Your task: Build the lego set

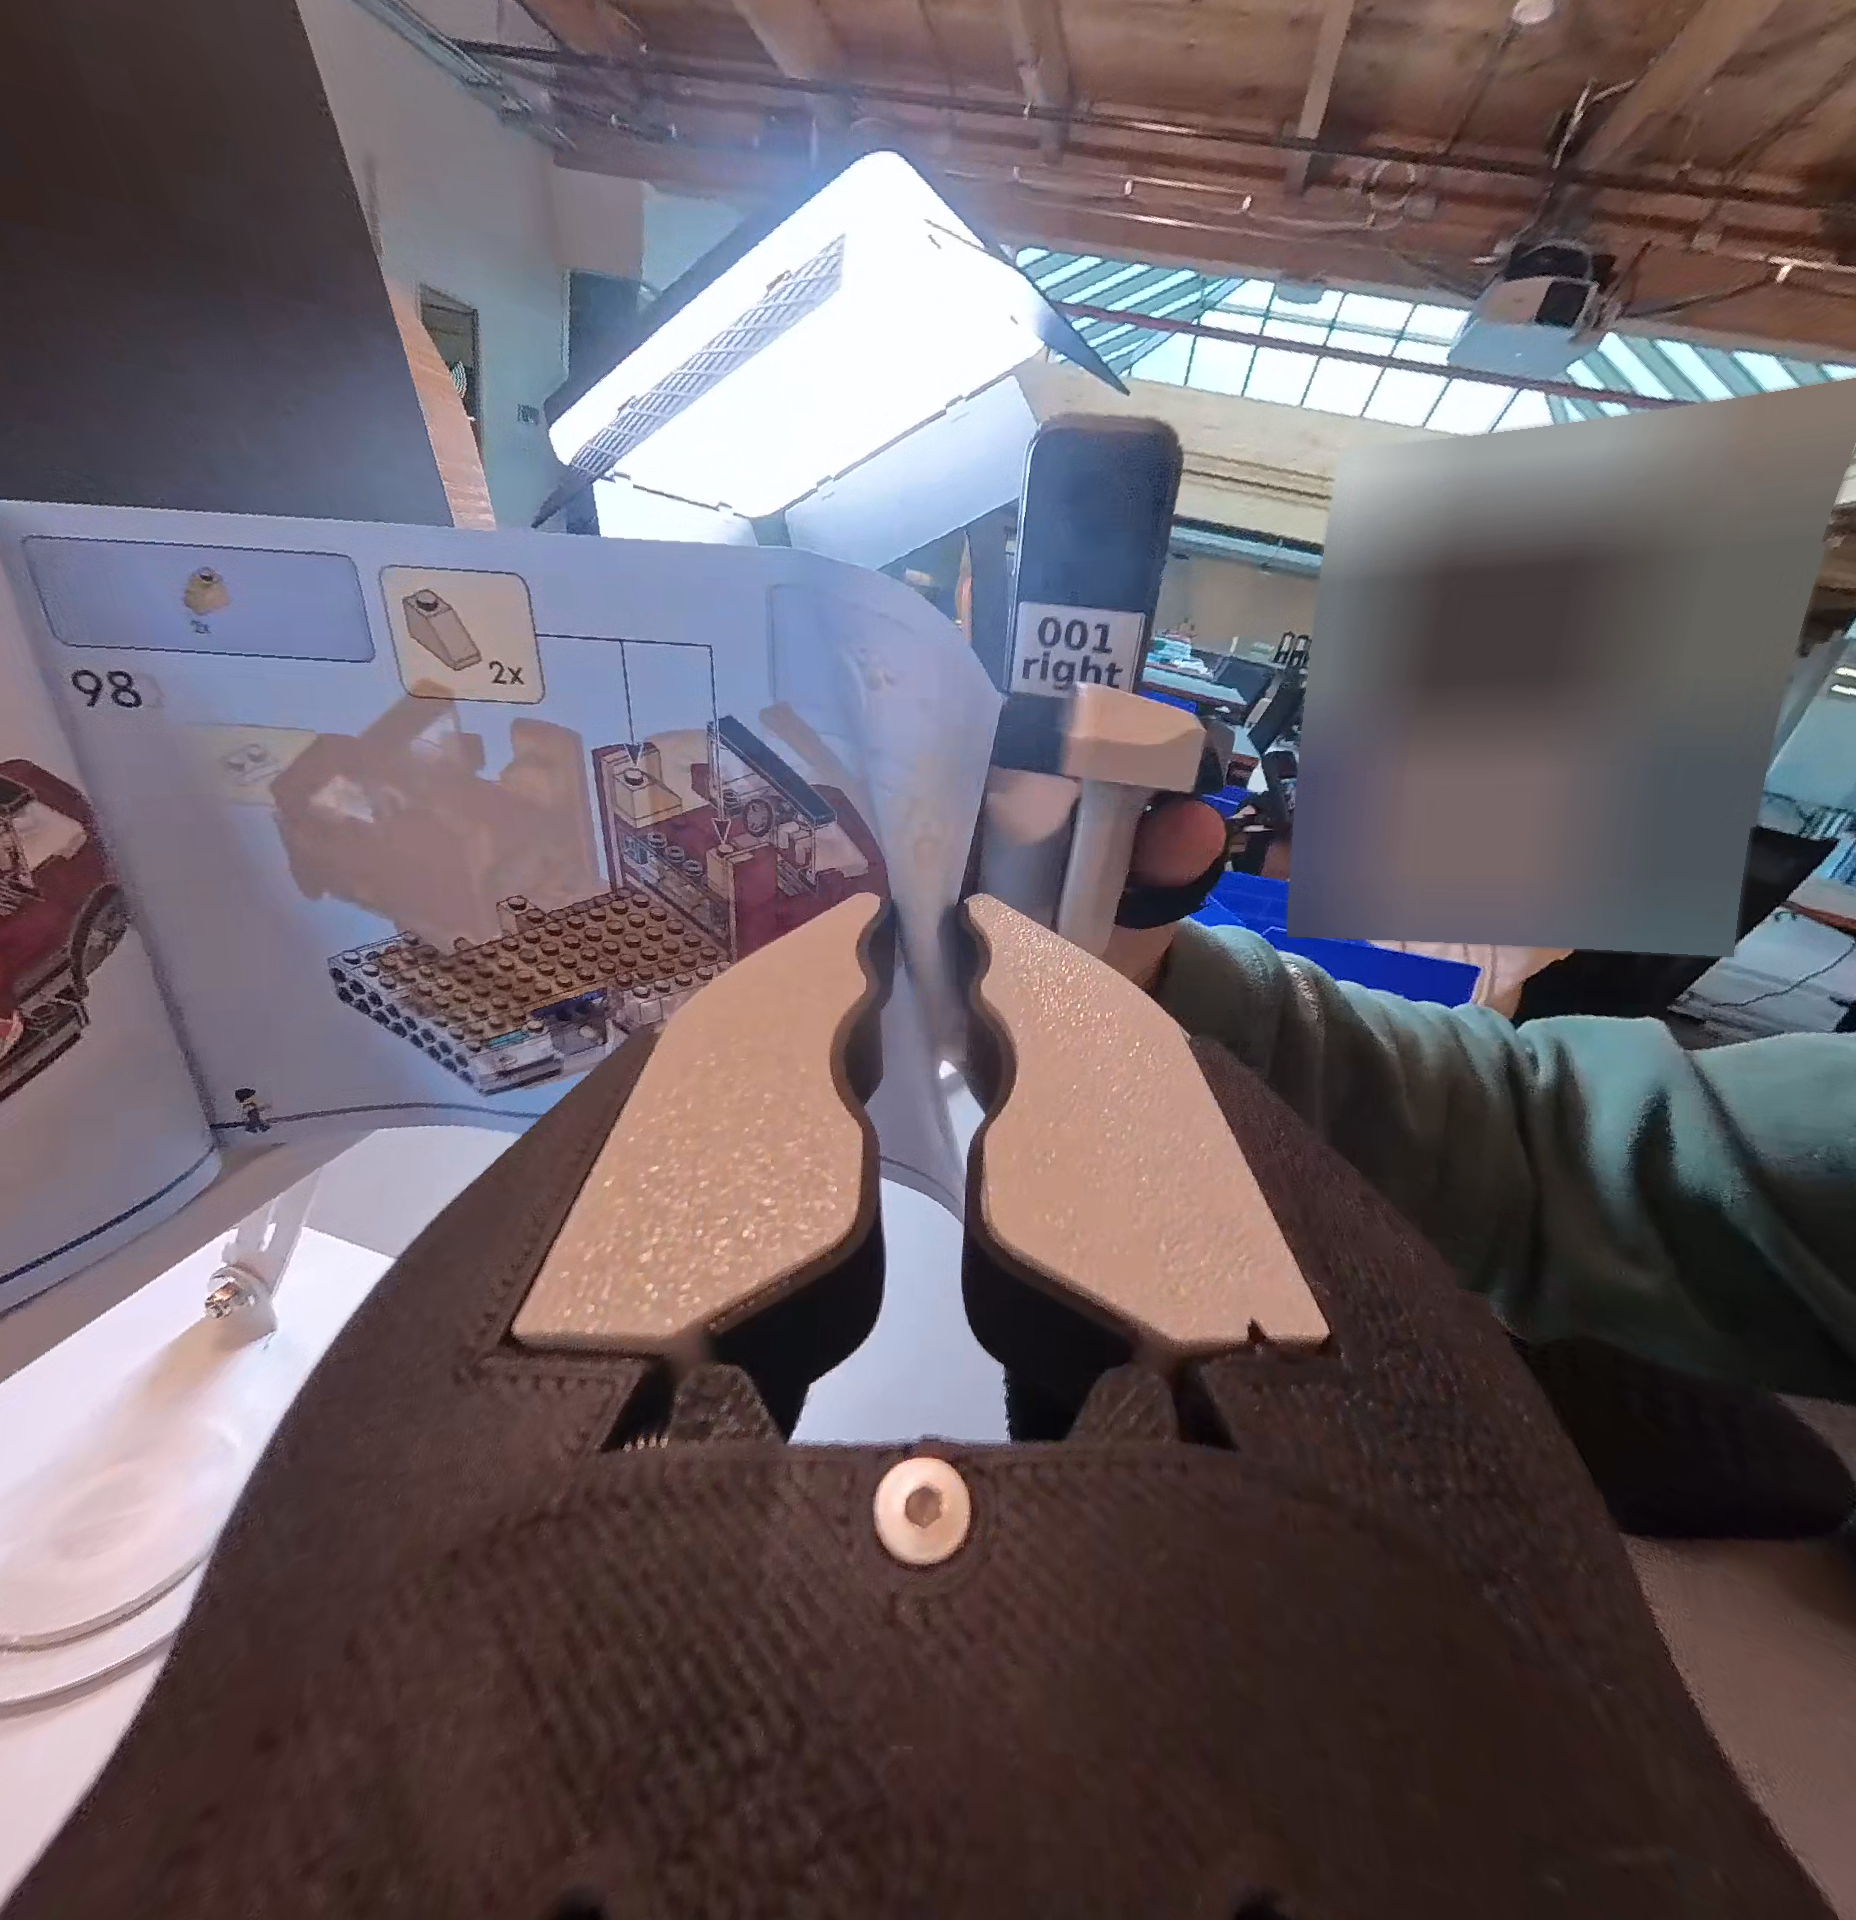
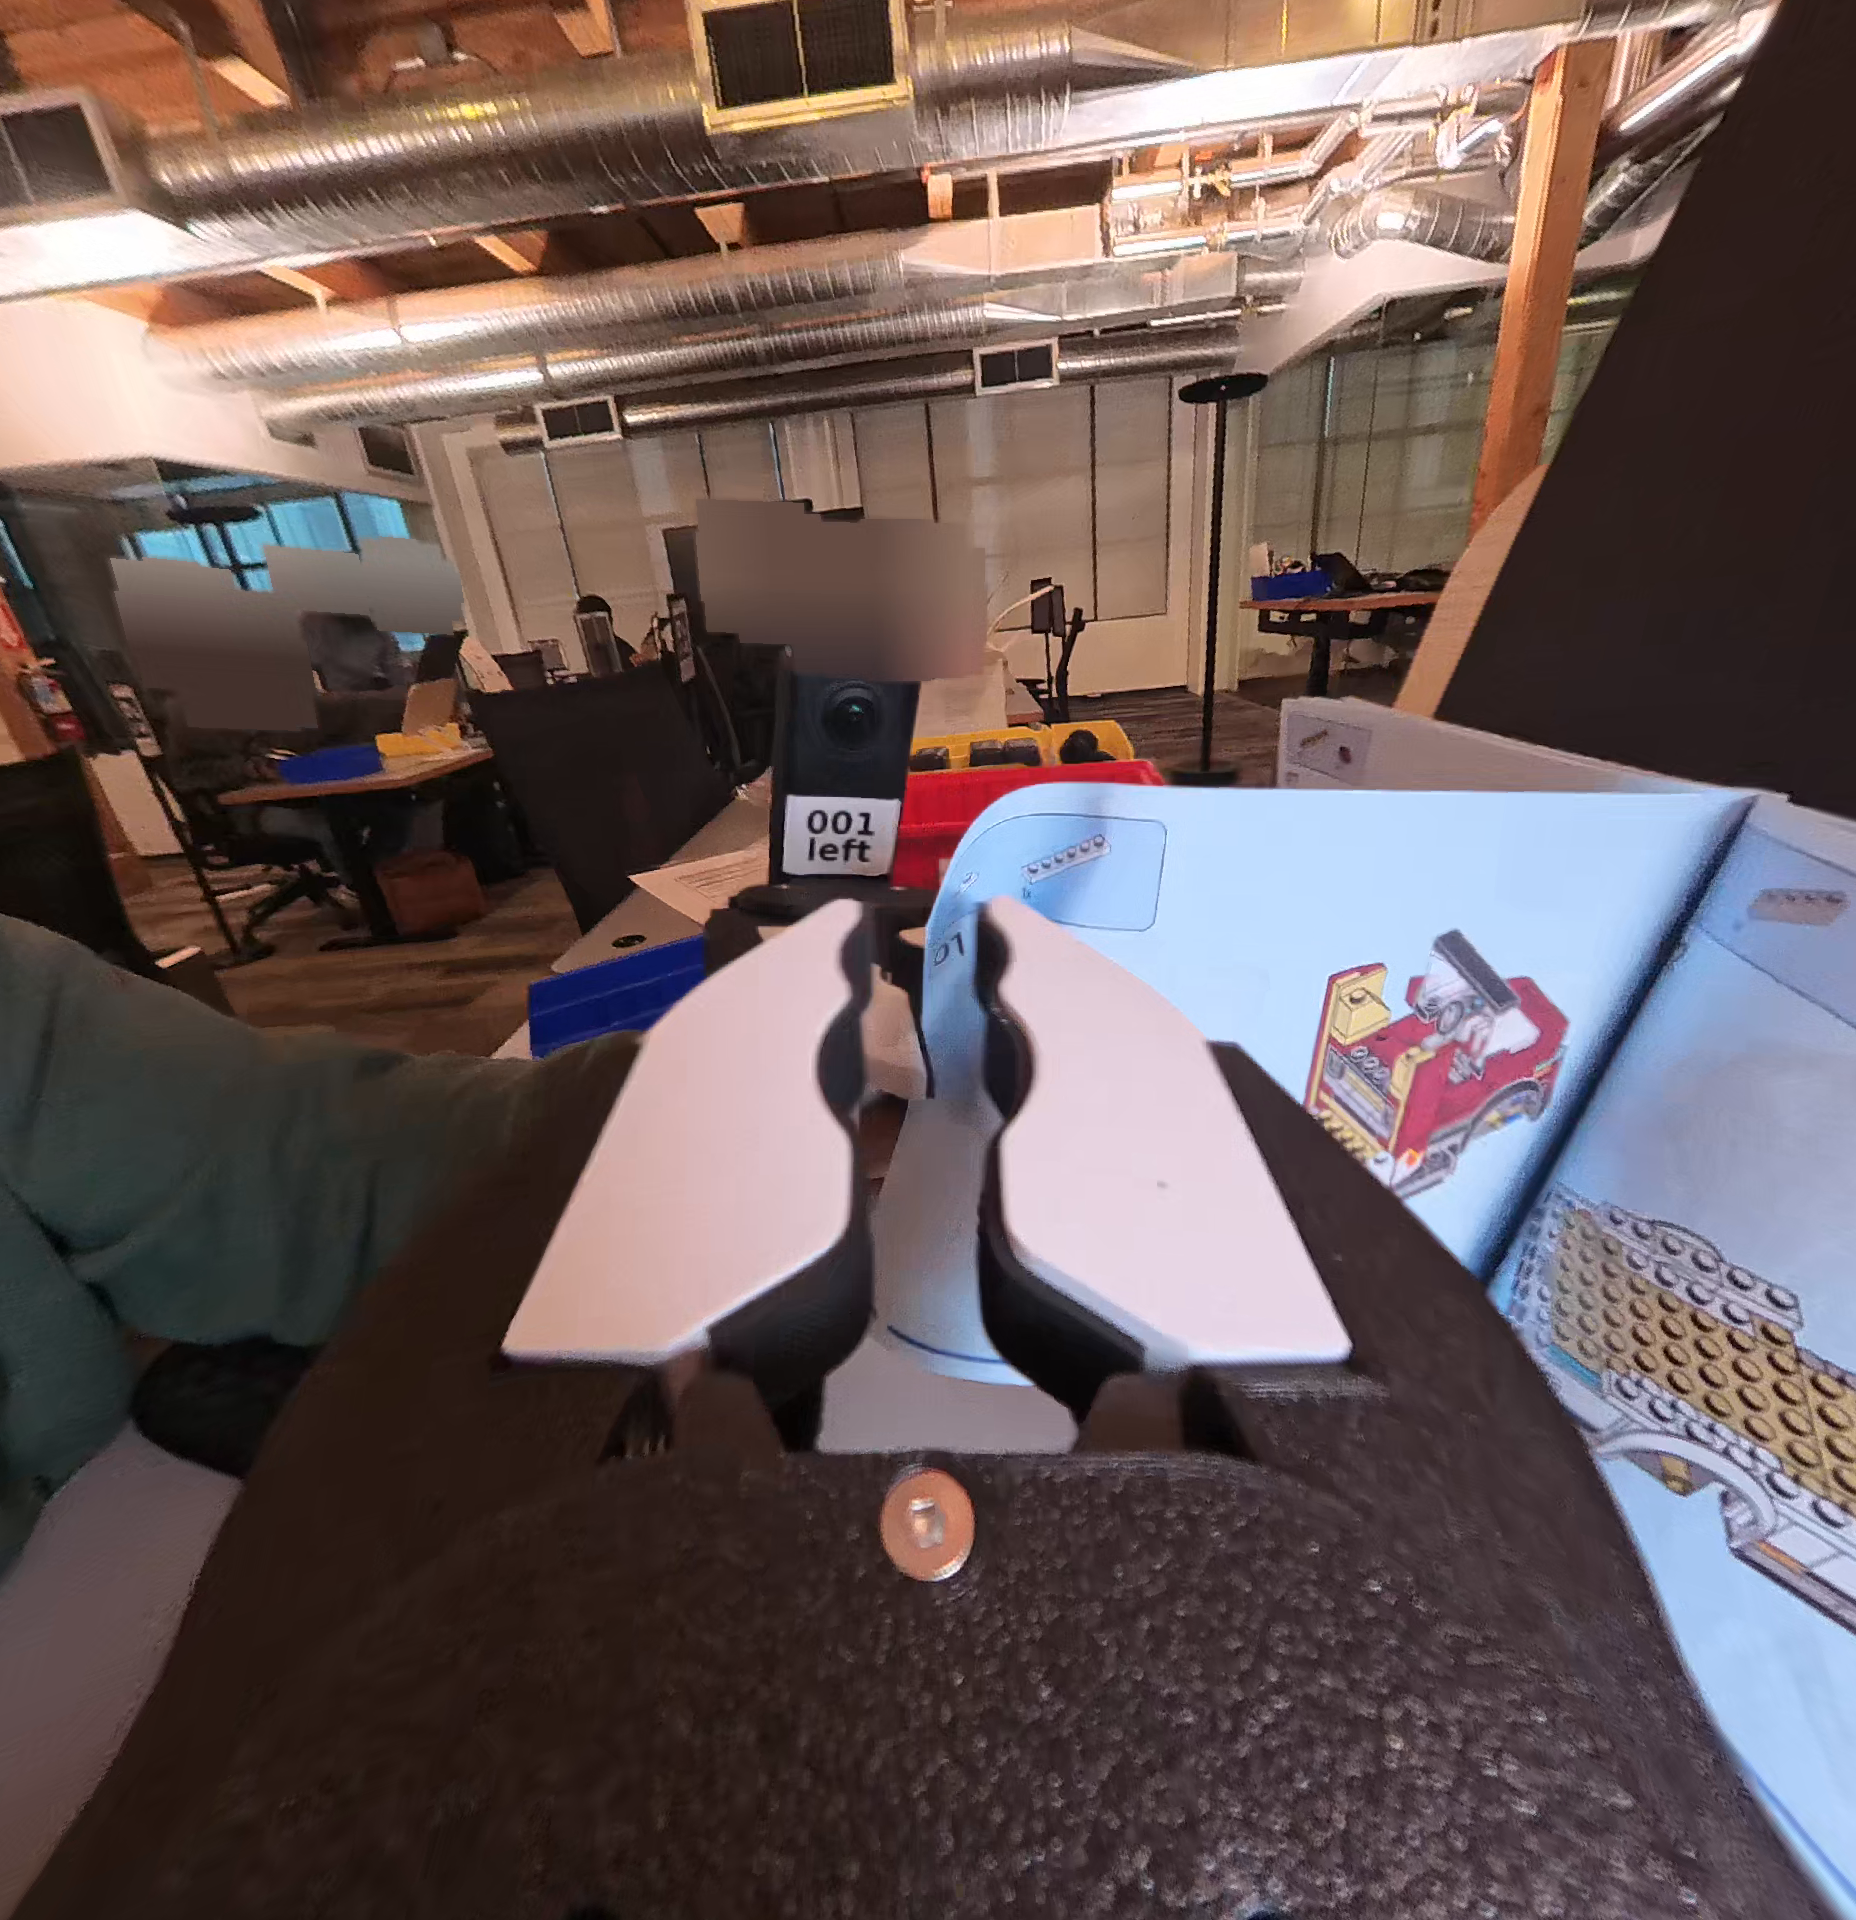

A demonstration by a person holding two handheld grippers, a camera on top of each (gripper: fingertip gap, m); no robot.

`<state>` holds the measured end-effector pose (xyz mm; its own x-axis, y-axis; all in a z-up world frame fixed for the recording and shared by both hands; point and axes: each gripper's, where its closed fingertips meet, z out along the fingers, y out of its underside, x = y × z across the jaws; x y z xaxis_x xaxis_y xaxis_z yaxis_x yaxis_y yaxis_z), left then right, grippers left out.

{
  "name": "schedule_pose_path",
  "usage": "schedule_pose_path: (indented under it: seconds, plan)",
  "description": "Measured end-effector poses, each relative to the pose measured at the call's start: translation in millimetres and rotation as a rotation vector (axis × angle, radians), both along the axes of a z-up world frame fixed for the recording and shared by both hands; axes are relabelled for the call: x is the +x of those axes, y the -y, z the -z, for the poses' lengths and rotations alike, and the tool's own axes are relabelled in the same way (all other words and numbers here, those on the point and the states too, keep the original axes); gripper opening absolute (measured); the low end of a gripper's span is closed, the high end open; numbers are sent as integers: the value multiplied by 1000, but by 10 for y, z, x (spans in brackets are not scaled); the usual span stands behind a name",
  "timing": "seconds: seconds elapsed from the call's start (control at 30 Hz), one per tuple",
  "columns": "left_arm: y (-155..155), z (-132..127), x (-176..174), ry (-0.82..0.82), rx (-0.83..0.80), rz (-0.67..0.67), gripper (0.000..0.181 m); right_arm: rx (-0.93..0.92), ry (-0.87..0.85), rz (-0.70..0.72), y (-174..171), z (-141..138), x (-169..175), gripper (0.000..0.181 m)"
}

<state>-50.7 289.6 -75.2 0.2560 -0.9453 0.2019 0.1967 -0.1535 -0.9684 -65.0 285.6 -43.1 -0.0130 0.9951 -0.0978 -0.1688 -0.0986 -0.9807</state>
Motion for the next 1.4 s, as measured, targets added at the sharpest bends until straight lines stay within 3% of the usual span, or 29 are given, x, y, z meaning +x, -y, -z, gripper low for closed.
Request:
schedule_pose_path:
  seconds: [0.03,0.1,0.3,0.4,0.53,0.67,0.97,1.07,1.4]
  plan:
    - [0,2,10,-6,4,-3,11,16,12,26,-20,-5,-11,0]
    - [3,-6,11,-8,8,-7,12,50,28,70,-54,-7,-16,0]
    - [39,-185,-117,87,-21,52,23,10,23,18,-37,-5,89,0]
    - [-54,-94,1,-8,-35,58,35,-13,24,-33,0,21,94,0]
    - [-45,-79,129,-49,-8,90,13,-32,27,-55,0,56,114,0]
    - [-9,-98,123,-9,-27,129,5,-48,32,-56,-36,104,203,0]
    - [-18,-106,57,118,-117,176,1,-67,30,-60,-60,211,230,0]
    - [-38,-152,27,171,-155,186,1,-65,40,-63,-45,238,199,8]
    - [-229,-31,23,102,-148,74,3,-32,64,41,-219,312,182,0]
